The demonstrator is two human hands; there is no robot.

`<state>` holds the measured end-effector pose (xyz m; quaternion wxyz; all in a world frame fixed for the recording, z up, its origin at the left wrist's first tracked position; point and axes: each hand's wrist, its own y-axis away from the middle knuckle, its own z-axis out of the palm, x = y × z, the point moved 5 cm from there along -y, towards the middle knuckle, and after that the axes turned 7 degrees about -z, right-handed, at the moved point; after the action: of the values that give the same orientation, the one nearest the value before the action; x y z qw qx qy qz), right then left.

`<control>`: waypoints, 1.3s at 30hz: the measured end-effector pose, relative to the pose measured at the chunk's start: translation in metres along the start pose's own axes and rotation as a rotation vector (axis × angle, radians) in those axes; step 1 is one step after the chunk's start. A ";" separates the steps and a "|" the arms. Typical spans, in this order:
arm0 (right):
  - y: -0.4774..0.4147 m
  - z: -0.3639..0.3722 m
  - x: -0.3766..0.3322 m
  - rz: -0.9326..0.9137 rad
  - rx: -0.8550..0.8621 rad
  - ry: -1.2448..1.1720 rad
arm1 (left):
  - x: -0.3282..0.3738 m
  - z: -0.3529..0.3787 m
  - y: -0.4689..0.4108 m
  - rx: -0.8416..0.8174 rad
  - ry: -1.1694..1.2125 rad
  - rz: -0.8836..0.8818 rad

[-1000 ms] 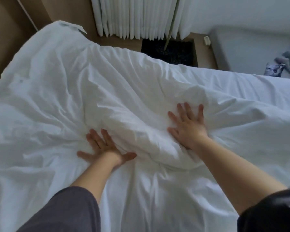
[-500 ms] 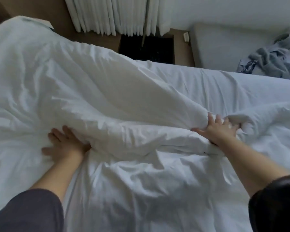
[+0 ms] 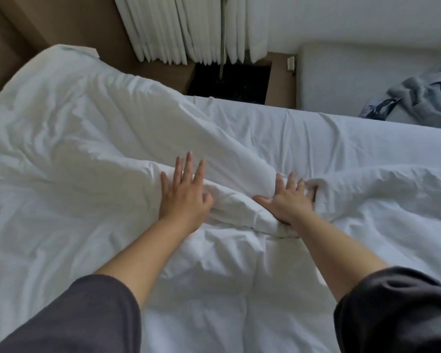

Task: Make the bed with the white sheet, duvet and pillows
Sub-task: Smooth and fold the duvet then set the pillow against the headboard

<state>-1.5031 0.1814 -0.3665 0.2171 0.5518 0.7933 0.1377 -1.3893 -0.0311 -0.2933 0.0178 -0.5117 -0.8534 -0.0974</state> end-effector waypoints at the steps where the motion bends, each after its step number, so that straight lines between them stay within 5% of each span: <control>1: 0.003 0.001 0.001 -0.028 -0.005 0.003 | 0.010 0.010 0.000 -0.073 -0.031 0.037; 4: 0.007 -0.011 0.011 -0.114 -0.035 0.106 | -0.005 0.067 0.022 -0.313 -0.148 -0.043; 7: 0.007 -0.037 0.046 -0.073 -0.106 0.402 | -0.021 0.098 0.037 -0.261 -0.264 -0.063; 10: 0.022 -0.038 0.071 0.035 -0.133 0.431 | -0.020 0.107 0.022 -0.228 -0.303 -0.083; 16: 0.121 -0.021 0.067 -0.056 0.463 0.121 | -0.009 0.063 0.030 -0.402 -0.305 -0.135; 18: 0.161 -0.012 0.069 -0.170 0.607 0.130 | 0.005 0.024 0.041 -0.170 -0.113 -0.064; 21: 0.199 -0.006 0.059 -0.372 0.719 0.216 | 0.050 -0.039 0.062 0.297 0.110 0.347; 23: 0.209 -0.009 0.047 -0.498 0.718 0.273 | 0.095 -0.061 0.064 0.305 0.126 0.624; 25: 0.216 -0.001 0.034 -0.601 0.596 0.337 | 0.130 -0.055 0.056 0.053 -0.046 0.702; 27: 0.241 0.006 0.024 -0.591 0.394 0.338 | 0.130 -0.034 0.057 -0.218 -0.274 0.590; 31: 0.244 -0.006 0.042 -0.270 0.100 -0.110 | 0.072 0.000 0.080 -0.537 -0.372 0.352; 34: 0.215 -0.022 0.065 0.045 0.111 -0.315 | 0.050 0.011 0.107 -0.513 -0.456 0.395; 37: 0.200 -0.007 0.065 0.066 -0.141 0.180 | 0.056 0.008 0.121 -0.257 -0.702 0.553; 39: 0.201 0.006 0.065 0.083 -0.302 0.275 | 0.062 0.012 0.125 -0.233 -0.734 0.640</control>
<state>-1.3554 0.3124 -0.2924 0.1812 0.5211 0.7625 0.3379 -1.3079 0.0823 -0.2785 -0.3119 -0.7470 -0.5872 0.0047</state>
